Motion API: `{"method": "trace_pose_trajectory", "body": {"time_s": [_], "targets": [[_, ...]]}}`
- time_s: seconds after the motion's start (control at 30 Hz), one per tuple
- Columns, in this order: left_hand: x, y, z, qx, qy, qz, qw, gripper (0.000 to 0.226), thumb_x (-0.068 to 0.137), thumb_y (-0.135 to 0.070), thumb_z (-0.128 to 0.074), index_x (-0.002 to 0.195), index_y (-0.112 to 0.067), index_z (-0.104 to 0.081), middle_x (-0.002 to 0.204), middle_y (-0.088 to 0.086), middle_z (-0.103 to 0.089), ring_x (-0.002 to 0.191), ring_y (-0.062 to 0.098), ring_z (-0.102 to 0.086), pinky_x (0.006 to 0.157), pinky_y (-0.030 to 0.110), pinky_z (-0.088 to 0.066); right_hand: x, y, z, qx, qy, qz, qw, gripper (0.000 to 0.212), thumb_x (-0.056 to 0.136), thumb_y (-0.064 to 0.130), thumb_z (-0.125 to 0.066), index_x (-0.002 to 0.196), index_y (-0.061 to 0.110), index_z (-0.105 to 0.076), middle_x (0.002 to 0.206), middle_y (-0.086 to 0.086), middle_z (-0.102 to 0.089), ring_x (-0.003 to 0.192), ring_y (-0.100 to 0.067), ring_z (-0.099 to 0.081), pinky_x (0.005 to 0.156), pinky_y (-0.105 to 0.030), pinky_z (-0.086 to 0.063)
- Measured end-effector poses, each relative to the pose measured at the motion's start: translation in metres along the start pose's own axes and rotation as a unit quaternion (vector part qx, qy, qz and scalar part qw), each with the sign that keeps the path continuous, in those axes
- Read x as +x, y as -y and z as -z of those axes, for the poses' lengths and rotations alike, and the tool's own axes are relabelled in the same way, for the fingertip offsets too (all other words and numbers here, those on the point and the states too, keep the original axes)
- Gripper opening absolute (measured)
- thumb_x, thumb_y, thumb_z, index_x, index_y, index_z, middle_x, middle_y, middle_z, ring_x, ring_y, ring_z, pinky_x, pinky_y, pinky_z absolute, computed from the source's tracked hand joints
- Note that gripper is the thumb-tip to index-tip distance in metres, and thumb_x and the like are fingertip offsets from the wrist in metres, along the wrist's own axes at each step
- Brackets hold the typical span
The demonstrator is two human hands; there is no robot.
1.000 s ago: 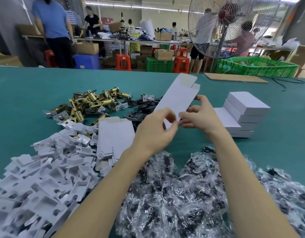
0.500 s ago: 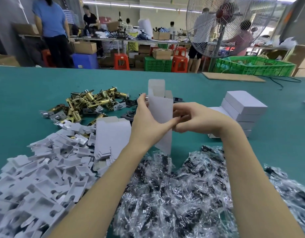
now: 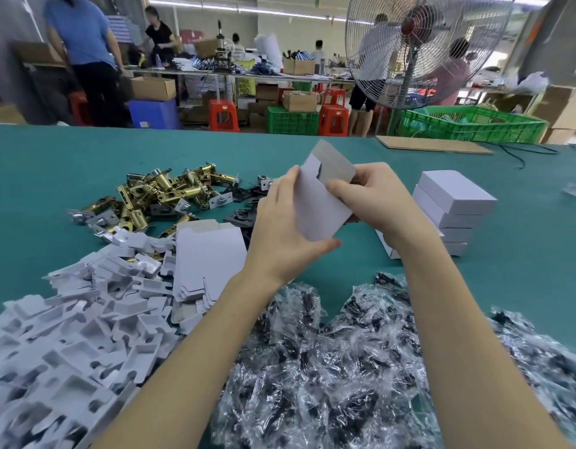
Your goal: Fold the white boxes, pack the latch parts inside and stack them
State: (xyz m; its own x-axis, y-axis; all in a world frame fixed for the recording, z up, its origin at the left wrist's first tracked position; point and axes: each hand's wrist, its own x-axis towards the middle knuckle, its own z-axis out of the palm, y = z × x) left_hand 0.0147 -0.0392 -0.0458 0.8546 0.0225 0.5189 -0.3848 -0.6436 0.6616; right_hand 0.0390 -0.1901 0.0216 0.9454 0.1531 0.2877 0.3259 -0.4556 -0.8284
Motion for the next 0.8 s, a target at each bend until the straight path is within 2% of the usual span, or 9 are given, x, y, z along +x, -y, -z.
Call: {"method": "trace_pose_trajectory", "body": {"time_s": [0.1,0.17,0.2,0.27,0.43,0.53,0.6,0.7,0.8], "targets": [[0.002,0.0,0.003,-0.003,-0.001,-0.012,1.0,0.119,0.065,-0.047,-0.091,0.159,-0.022,-0.022,0.155,-0.008,-0.034,0.141,0.013,-0.032,0.112,0.028,-0.029,0.002,0.0,0.001,0.054,0.002,-0.036,0.998,0.026,0.087,0.012,-0.061,0.093,-0.014,-0.062,0.072,-0.01,-0.054,0.066,-0.018,-0.05,0.061,-0.034,-0.048],[0.002,0.001,0.004,-0.006,-0.001,-0.014,1.0,0.117,0.065,-0.045,-0.092,0.158,-0.022,-0.024,0.156,-0.008,-0.035,0.141,0.012,-0.033,0.112,0.027,-0.029,0.002,-0.001,0.0,0.038,-0.006,-0.033,0.999,0.026,0.088,0.012,-0.061,0.092,-0.013,-0.061,0.073,-0.015,-0.056,0.066,-0.024,-0.054,0.067,-0.043,-0.057],[0.002,0.001,0.005,-0.008,-0.002,-0.013,1.0,0.116,0.065,-0.043,-0.092,0.158,-0.022,-0.026,0.156,-0.008,-0.036,0.141,0.012,-0.034,0.111,0.025,-0.028,0.002,-0.003,0.0,0.015,-0.018,-0.021,0.999,0.025,0.088,0.013,-0.061,0.089,-0.012,-0.062,0.074,-0.021,-0.06,0.067,-0.033,-0.058,0.074,-0.053,-0.06],[0.002,0.001,0.006,-0.007,-0.006,-0.014,1.0,0.111,0.067,-0.041,-0.092,0.157,-0.022,-0.029,0.155,-0.008,-0.039,0.139,0.012,-0.037,0.109,0.024,-0.03,0.001,-0.006,0.002,-0.026,-0.045,-0.004,0.999,0.022,0.086,0.014,-0.062,0.082,-0.007,-0.064,0.08,-0.026,-0.067,0.079,-0.044,-0.066,0.078,-0.06,-0.059],[0.002,-0.003,0.008,-0.042,-0.018,-0.035,0.998,0.091,0.066,-0.033,-0.093,0.143,-0.025,-0.046,0.138,-0.011,-0.053,0.121,0.01,-0.052,0.096,0.029,-0.046,0.002,-0.011,0.006,-0.032,-0.066,-0.017,0.997,0.029,0.085,0.02,-0.064,0.083,-0.008,-0.063,0.085,-0.03,-0.068,0.089,-0.045,-0.068,0.078,-0.06,-0.059],[0.002,-0.005,0.01,-0.084,-0.03,-0.018,0.996,0.074,0.067,-0.032,-0.092,0.131,-0.028,-0.053,0.119,-0.015,-0.061,0.105,0.001,-0.056,0.081,0.019,-0.046,0.0,-0.01,0.009,0.042,-0.032,-0.007,0.999,0.024,0.092,0.037,-0.069,0.092,0.013,-0.074,0.08,-0.006,-0.075,0.083,-0.029,-0.075,0.074,-0.046,-0.064],[0.003,-0.004,0.014,-0.112,-0.048,0.009,0.993,0.064,0.069,-0.034,-0.092,0.121,-0.028,-0.056,0.108,-0.015,-0.064,0.098,0.0,-0.06,0.075,0.023,-0.05,-0.003,-0.009,0.013,0.073,0.047,0.007,0.996,0.026,0.086,0.046,-0.076,0.108,0.032,-0.073,0.093,0.006,-0.079,0.087,-0.016,-0.076,0.072,-0.035,-0.063],[0.002,-0.003,0.015,-0.157,-0.058,0.026,0.986,0.057,0.067,-0.034,-0.095,0.112,-0.026,-0.06,0.102,-0.011,-0.071,0.095,0.007,-0.067,0.077,0.033,-0.058,-0.003,-0.014,0.008,0.053,0.108,0.002,0.993,0.043,0.077,0.032,-0.089,0.114,0.035,-0.068,0.098,0.01,-0.078,0.089,-0.009,-0.075,0.07,-0.031,-0.063],[0.002,-0.005,0.013,-0.16,-0.04,0.035,0.986,0.058,0.066,-0.033,-0.095,0.109,-0.025,-0.058,0.102,-0.008,-0.071,0.093,0.009,-0.068,0.074,0.03,-0.058,0.0,-0.016,-0.001,0.057,0.105,0.007,0.993,0.024,0.078,0.015,-0.088,0.091,0.028,-0.074,0.081,0.008,-0.077,0.075,-0.009,-0.073,0.066,-0.037,-0.063]]}}
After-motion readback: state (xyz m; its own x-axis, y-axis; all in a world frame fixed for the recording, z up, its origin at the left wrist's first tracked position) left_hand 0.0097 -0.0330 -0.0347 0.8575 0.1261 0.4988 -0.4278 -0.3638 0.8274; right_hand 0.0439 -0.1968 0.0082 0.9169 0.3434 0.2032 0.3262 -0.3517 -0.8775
